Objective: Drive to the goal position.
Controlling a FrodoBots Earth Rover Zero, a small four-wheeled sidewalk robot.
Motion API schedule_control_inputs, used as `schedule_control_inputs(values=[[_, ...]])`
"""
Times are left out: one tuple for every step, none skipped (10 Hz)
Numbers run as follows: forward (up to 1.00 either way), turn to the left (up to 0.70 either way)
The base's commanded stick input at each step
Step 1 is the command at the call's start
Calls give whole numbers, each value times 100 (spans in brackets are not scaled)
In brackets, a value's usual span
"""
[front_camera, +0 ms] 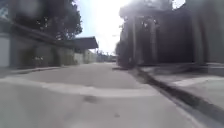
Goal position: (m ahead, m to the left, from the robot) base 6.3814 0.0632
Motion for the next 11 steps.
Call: schedule_control_inputs(values=[[100, 0], [100, 0], [100, 0], [100, 0], [100, 0], [100, 0], [100, 0], [100, 0], [100, 0], [100, 0], [100, 0]])
